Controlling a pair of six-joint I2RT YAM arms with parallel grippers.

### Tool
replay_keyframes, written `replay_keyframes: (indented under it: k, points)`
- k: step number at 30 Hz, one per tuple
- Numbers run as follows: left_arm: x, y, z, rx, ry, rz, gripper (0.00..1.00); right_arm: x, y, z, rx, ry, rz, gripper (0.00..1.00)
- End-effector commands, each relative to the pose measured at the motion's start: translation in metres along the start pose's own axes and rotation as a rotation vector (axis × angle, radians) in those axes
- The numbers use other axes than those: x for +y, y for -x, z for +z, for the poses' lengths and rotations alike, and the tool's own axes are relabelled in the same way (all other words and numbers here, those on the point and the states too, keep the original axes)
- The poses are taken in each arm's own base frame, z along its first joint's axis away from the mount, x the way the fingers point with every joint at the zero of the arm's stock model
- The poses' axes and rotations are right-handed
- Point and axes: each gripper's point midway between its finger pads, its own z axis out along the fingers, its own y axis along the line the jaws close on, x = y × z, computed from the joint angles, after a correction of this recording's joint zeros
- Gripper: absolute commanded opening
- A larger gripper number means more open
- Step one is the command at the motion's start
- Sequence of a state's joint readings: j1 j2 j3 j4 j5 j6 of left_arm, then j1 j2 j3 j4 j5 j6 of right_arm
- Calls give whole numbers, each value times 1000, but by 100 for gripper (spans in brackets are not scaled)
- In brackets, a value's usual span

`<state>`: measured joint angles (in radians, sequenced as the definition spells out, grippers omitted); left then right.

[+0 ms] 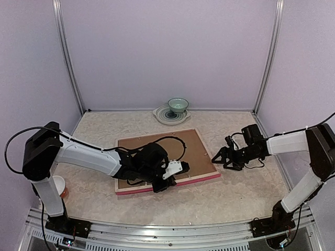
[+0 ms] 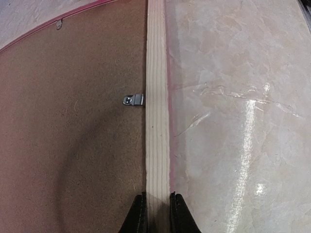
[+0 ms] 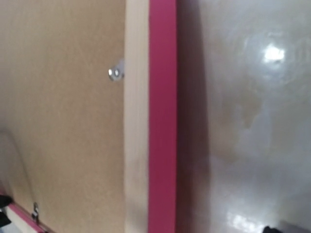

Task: Put the photo into the frame
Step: Pick up the photo frame from the center of the board, then pass from the left arm to the right

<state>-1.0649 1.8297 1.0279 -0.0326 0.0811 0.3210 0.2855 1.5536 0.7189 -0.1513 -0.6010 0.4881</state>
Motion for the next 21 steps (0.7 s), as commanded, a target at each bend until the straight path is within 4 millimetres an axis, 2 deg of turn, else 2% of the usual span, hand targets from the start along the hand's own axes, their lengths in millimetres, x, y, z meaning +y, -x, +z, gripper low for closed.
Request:
replay_keyframes:
  k: [1,8,12,21]
  points:
    - [12,43,-26,-137,67,16,0,6,-5,5,13,93,42,94]
    - [5,46,-27,-145,59,27,0,18,-17,15,48,241,111,91]
    - [3,45,-26,-141,55,27,0,28,-21,14,56,328,127,89]
    - [0,40,-25,-134,54,26,0,47,-24,6,42,480,134,74]
